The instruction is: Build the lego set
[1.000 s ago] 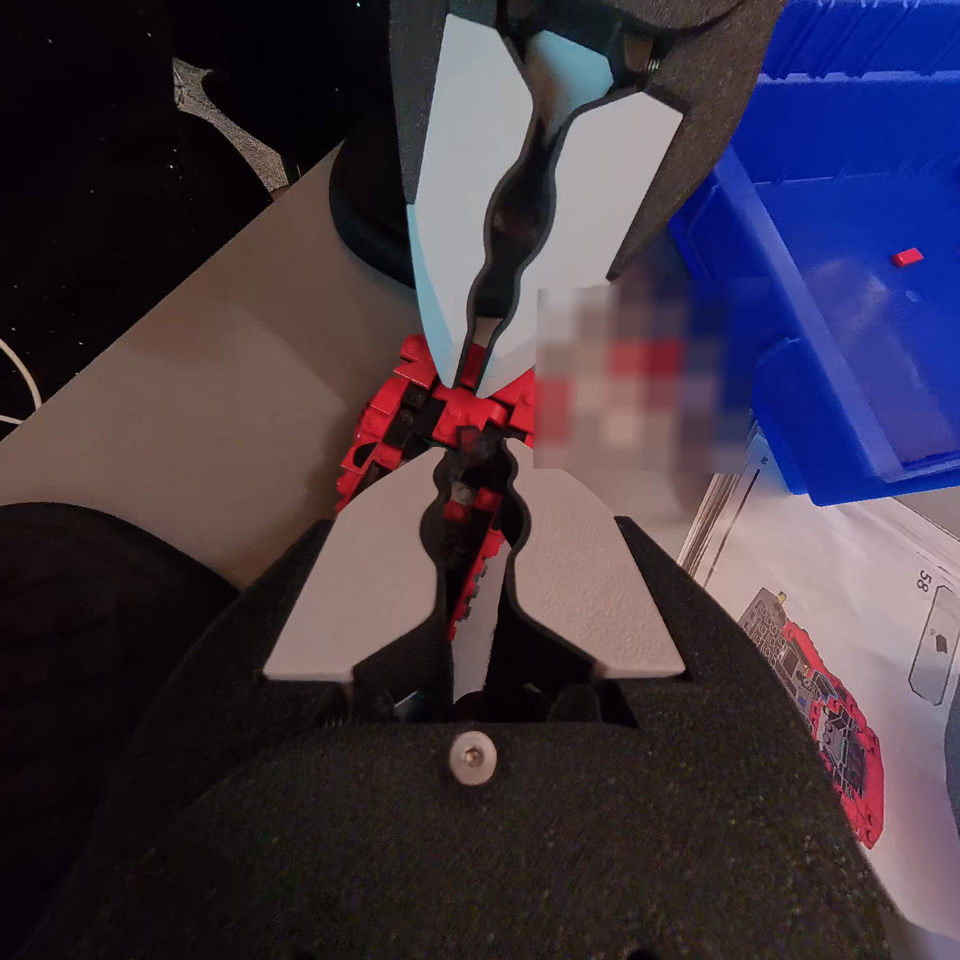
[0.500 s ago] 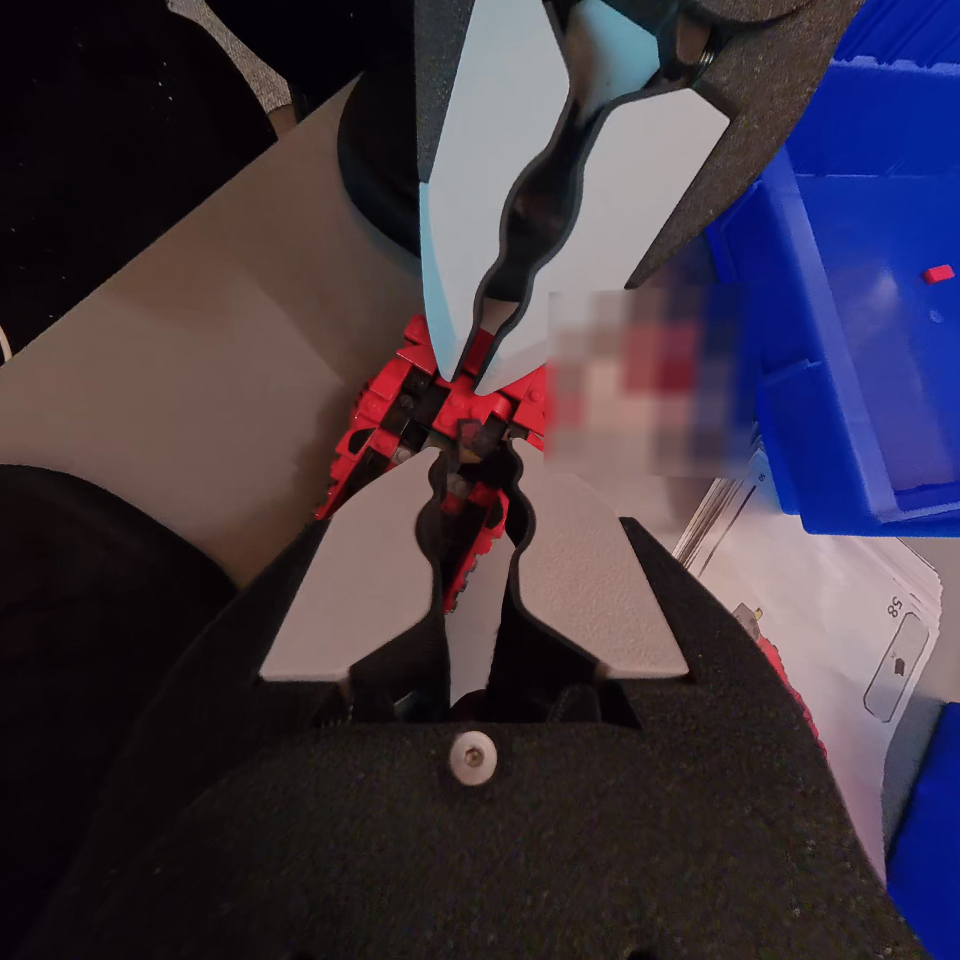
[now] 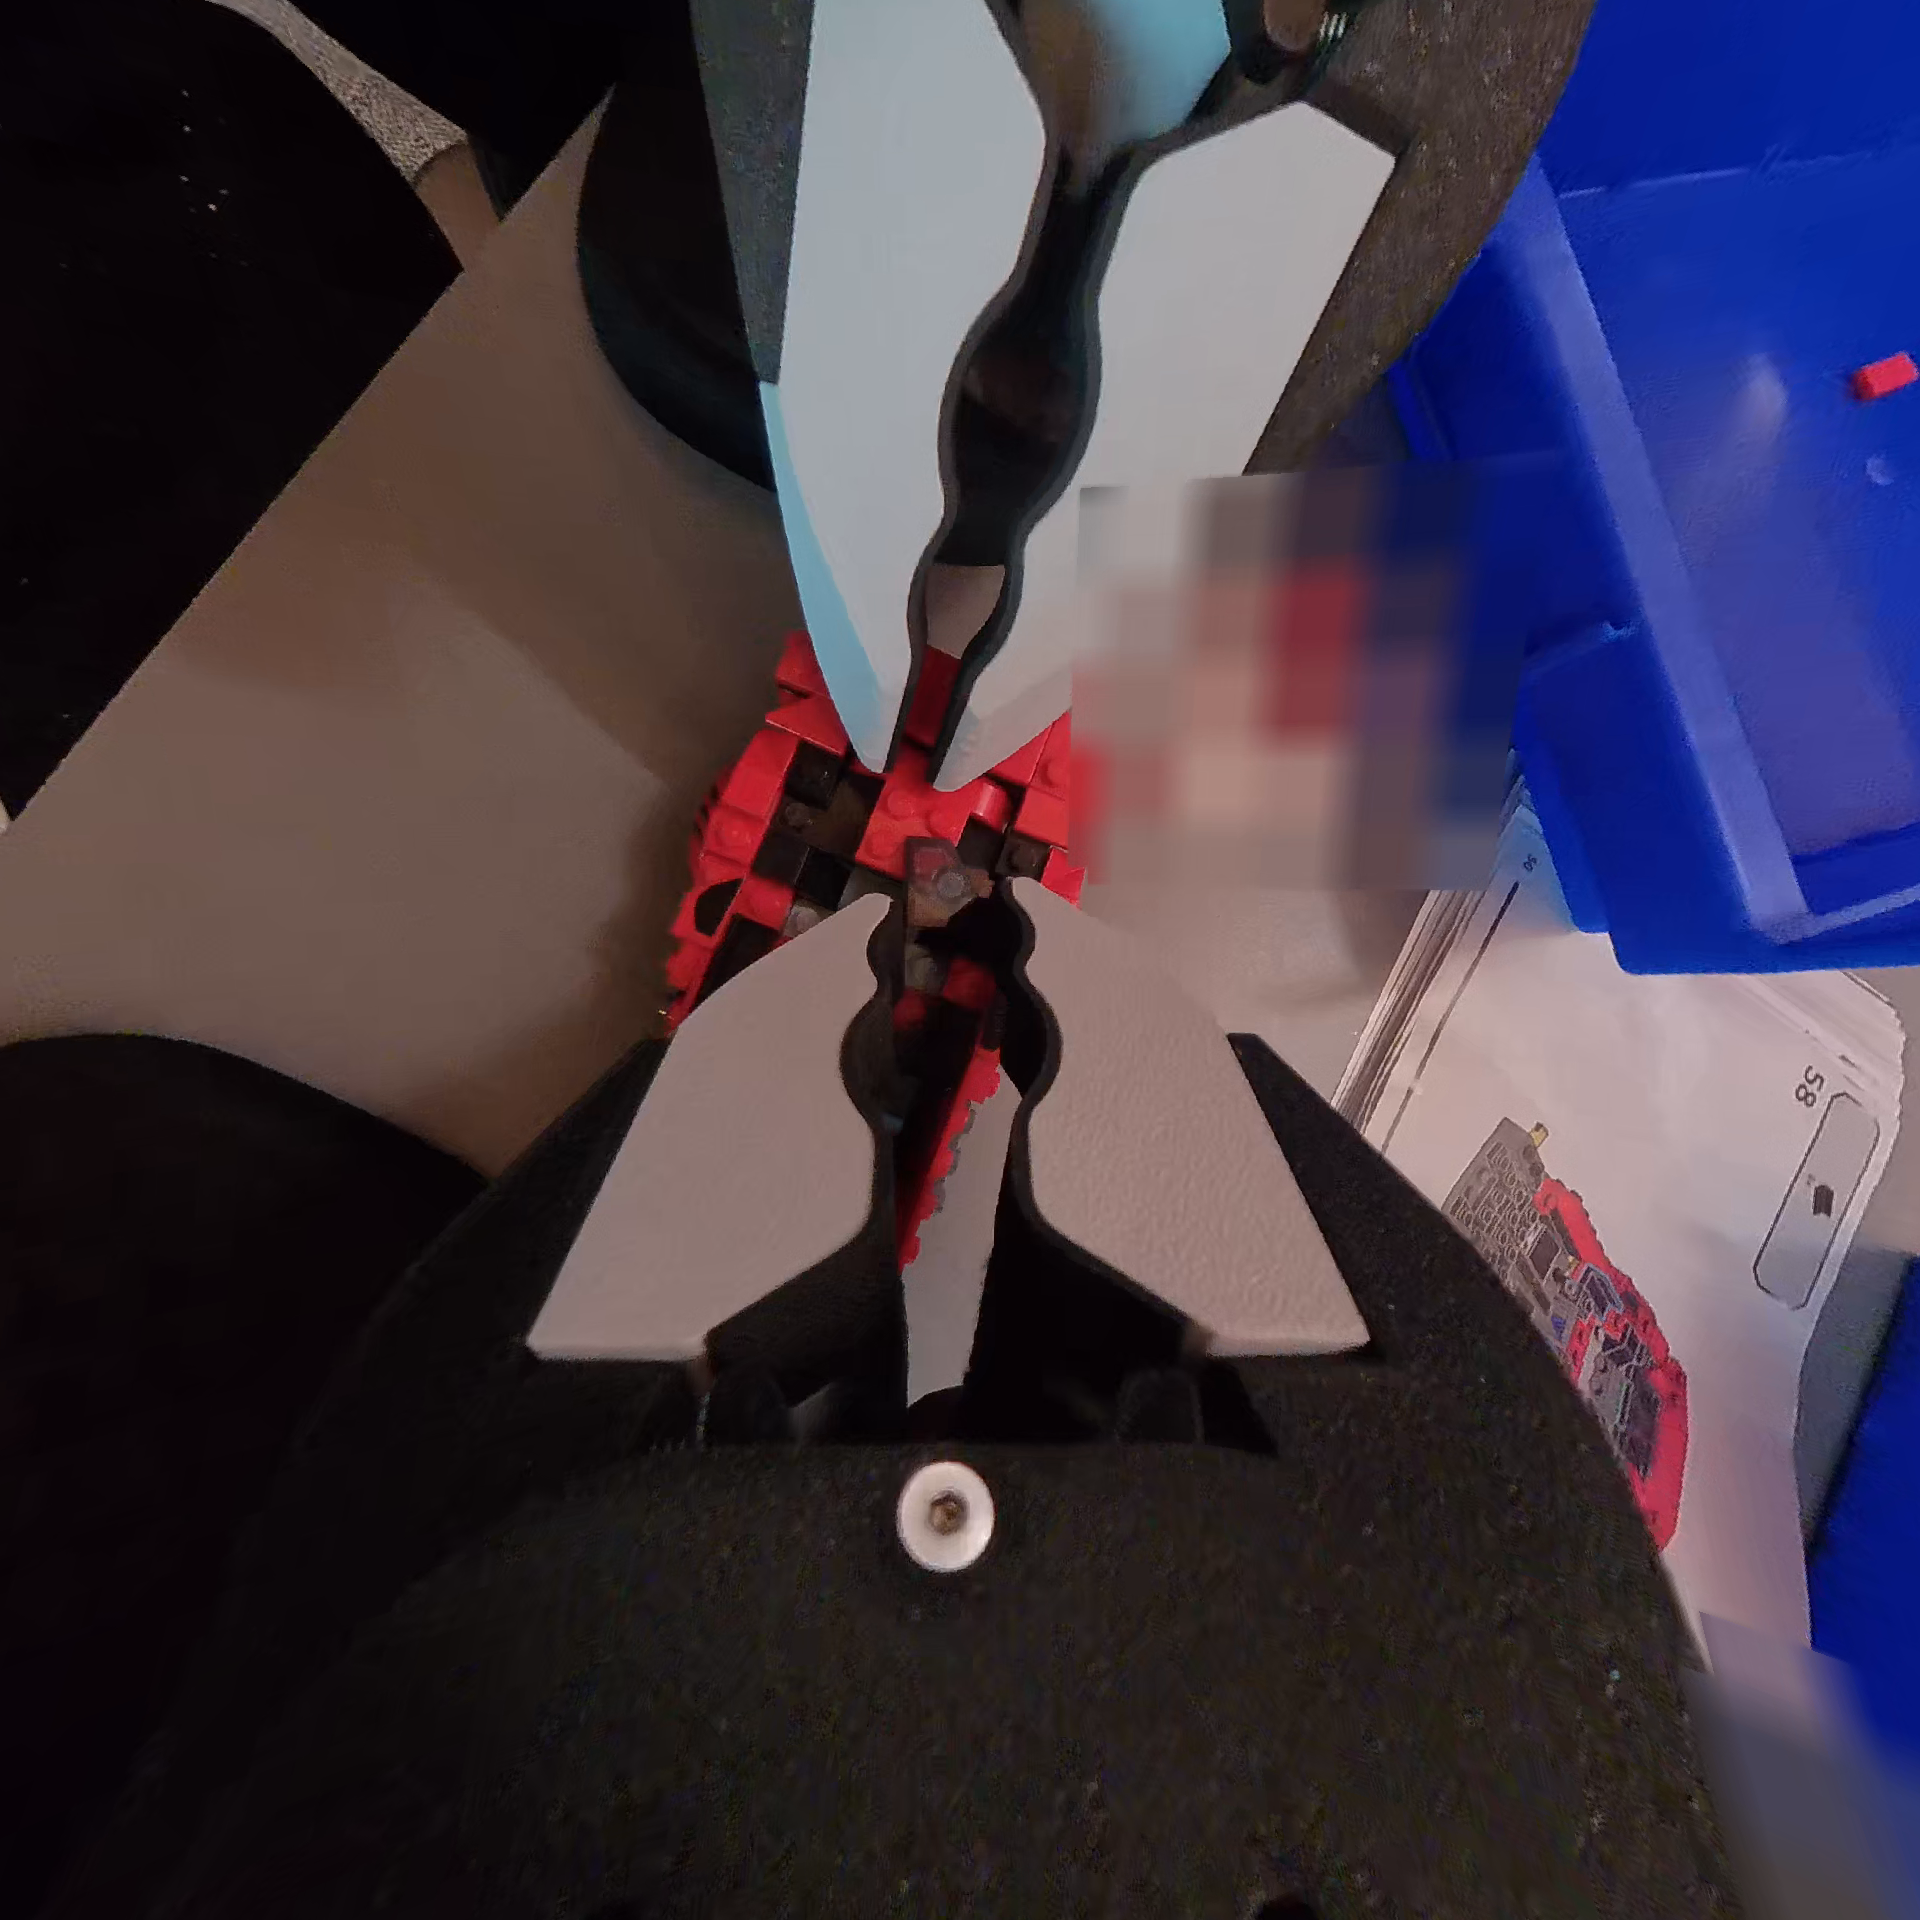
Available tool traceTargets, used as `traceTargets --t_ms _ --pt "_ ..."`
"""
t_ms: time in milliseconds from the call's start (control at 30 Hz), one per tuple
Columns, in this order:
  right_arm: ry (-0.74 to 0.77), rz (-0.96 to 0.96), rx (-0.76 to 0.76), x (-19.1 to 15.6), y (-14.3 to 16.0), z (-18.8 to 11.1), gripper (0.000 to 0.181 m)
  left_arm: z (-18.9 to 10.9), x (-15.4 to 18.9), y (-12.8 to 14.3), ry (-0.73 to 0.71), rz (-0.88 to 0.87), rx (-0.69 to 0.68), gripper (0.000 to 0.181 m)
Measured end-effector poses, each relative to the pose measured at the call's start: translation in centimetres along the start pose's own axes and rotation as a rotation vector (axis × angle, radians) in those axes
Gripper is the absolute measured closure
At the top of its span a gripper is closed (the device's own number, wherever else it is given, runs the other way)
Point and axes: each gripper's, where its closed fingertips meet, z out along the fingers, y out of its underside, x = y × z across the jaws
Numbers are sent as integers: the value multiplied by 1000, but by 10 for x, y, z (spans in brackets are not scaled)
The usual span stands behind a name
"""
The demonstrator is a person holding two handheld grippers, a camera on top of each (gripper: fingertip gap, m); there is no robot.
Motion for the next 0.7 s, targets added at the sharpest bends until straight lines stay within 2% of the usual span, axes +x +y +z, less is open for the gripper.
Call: traceTargets --t_ms 533,700 --pt "119 193 -101 -1 2 -1 166 0 0 0 -11 -1 -2 176" --pt "153 201 -117 -1 2 -1 166 0 0 0 -14 1 -2 176"
